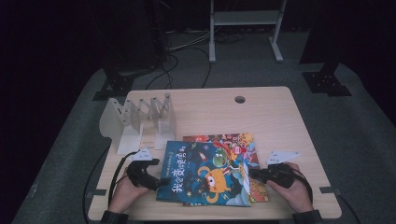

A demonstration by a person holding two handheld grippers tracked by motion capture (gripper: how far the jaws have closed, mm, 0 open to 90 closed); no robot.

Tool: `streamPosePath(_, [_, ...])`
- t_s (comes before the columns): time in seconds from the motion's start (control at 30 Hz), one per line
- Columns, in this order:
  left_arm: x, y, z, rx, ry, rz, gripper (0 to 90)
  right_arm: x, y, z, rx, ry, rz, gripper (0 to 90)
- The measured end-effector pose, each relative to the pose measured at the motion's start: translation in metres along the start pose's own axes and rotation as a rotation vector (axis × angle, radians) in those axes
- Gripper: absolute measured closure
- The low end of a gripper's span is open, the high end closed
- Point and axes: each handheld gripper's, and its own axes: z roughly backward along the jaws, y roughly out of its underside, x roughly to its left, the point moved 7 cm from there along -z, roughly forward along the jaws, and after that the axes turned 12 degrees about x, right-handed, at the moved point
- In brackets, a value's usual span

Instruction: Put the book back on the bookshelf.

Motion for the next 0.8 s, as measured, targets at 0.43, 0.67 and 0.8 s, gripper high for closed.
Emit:
streamPosePath(0.43, [-0.004, 0.0, -0.007, 0.006, 0.057, 0.015, 0.0, 0.008, -0.004, -0.007, 0.018, -0.02, 0.042, 89.3])
streamPosePath(0.67, [0.0, 0.005, -0.005, -0.001, 0.091, 0.054, 0.0, 0.015, -0.012, -0.014, 0.017, -0.019, 0.076, 87.3])
streamPosePath(0.8, [0.0, 0.006, -0.007, -0.006, 0.105, 0.065, 0.0, 0.013, -0.015, -0.015, 0.005, 0.028, 0.088, 66.4])
